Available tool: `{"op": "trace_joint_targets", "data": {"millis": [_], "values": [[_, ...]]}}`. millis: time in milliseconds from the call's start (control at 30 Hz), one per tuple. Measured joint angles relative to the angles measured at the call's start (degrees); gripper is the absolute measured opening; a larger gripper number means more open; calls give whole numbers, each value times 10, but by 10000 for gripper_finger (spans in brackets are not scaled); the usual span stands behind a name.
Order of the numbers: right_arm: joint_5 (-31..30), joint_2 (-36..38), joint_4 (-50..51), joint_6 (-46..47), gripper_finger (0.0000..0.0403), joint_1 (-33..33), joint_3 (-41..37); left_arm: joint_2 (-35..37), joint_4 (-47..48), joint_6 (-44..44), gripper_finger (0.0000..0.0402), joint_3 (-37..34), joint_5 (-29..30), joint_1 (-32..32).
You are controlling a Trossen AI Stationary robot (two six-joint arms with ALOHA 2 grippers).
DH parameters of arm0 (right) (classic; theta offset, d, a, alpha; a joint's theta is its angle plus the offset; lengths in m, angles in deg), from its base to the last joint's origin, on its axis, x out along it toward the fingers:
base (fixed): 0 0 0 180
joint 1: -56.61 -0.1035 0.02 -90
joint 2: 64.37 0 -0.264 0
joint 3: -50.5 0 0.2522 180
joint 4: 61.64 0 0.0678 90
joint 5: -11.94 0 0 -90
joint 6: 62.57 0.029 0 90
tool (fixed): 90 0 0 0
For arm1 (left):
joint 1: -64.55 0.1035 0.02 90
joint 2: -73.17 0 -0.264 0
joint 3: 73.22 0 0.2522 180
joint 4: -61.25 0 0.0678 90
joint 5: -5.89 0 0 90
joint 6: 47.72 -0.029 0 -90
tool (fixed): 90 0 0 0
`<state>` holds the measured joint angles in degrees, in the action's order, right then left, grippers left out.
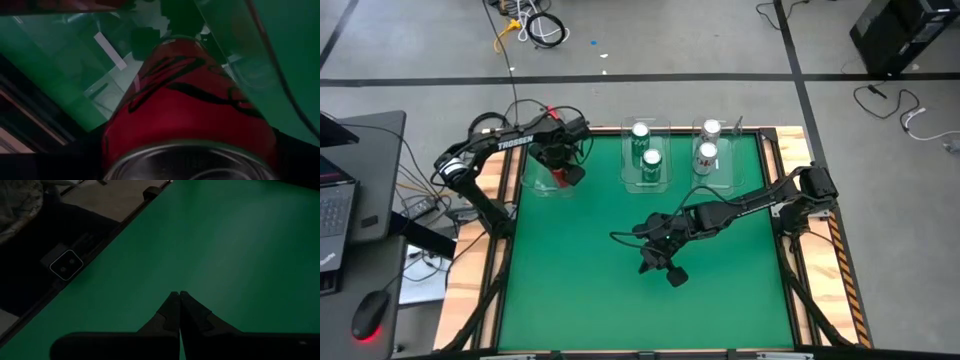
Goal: Sort soda cans
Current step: Put the red soda can into the left transparent bin, then return to Home Position
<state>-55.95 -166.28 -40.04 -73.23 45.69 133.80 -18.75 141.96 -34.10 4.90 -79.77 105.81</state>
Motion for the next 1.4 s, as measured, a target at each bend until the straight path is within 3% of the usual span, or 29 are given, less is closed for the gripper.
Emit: {"op": "trace_joint_targets", "data": {"millis": [100, 400, 900, 1100, 1400], "values": [[0, 0, 0, 0, 9, 0, 0, 0, 8, -2, 312, 6, 2, 0], [0, 0, 0, 0, 9, 0, 0, 0, 57, -14, 375, 52, 19, 0], [0, 0, 0, 2, 9, 0, 0, 0, 120, -25, 380, 59, 17, 0], [0, 0, 0, 2, 9, 0, 0, 0, 141, -25, 380, 116, 24, -1], [0, 0, 0, 2, 9, 0, 0, 2, 193, -21, 362, 268, 38, -19]]}}
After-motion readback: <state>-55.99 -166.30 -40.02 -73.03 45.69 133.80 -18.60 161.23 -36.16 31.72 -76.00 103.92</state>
